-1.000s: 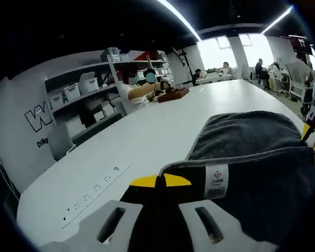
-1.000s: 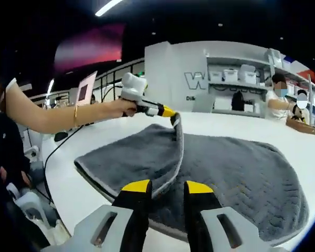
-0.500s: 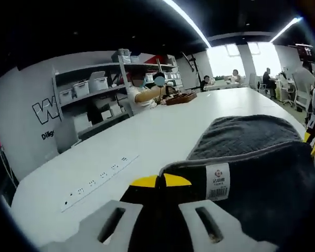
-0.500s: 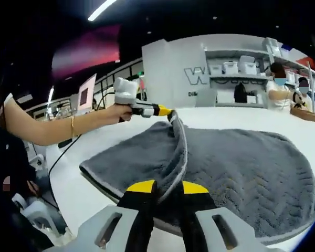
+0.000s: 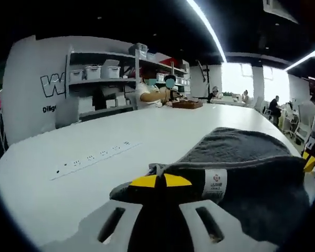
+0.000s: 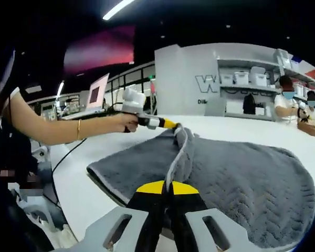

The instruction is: Open the folded towel by lifting each exposed corner and separating the folded layers until the towel lies flat within the target outline without major curled edges

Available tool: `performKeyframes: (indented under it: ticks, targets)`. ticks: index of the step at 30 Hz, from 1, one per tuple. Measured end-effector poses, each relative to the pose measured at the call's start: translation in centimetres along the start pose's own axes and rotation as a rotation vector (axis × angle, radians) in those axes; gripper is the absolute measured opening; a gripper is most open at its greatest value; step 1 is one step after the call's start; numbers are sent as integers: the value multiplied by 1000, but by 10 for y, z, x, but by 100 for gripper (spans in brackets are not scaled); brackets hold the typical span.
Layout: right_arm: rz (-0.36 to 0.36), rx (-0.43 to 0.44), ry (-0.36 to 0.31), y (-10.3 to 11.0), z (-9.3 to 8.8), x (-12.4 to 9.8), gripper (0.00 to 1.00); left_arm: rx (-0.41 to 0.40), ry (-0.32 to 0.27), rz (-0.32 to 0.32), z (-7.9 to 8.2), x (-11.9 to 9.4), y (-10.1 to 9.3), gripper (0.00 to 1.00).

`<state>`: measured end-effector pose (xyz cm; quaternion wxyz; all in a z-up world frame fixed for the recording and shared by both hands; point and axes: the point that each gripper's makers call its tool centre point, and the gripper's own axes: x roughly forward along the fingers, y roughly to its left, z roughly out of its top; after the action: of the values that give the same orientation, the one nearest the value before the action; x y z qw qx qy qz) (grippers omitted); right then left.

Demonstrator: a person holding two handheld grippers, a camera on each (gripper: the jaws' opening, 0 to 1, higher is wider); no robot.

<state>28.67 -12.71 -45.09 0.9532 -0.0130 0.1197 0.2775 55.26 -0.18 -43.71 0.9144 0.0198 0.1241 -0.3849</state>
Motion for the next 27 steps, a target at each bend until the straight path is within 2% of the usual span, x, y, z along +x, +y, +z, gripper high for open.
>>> performKeyframes:
  ticks: [4, 7, 8, 9, 11, 14, 16, 21, 27]
  targets:
    - [10, -15, 0, 3, 1, 1, 0, -206, -8, -40, -2, 0, -4, 4]
    - [15, -35, 0, 6, 3, 0, 0, -420, -10, -87, -9, -2, -3, 7]
    - [16, -37, 0, 6, 3, 0, 0, -440, -15, -86, -9, -2, -2, 8]
    - [18, -45, -2, 7, 4, 0, 0, -499, -30, -89, -9, -4, 0, 9]
    - [23, -56, -4, 9, 5, 1, 0, -590, -45, -105, -9, -6, 2, 13]
    - [32, -66, -6, 13, 6, 1, 0, -771, -113, -147, 1, -11, 5, 26]
    - [35, -71, -8, 14, 6, 2, 0, -819, -108, -179, 2, -13, 3, 30]
    - [43, -87, -9, 19, 7, 2, 0, -831, -56, -187, -8, -11, -10, 33]
    - [45, -111, -12, 22, 9, 1, 0, -854, -19, -182, -16, -8, -18, 30]
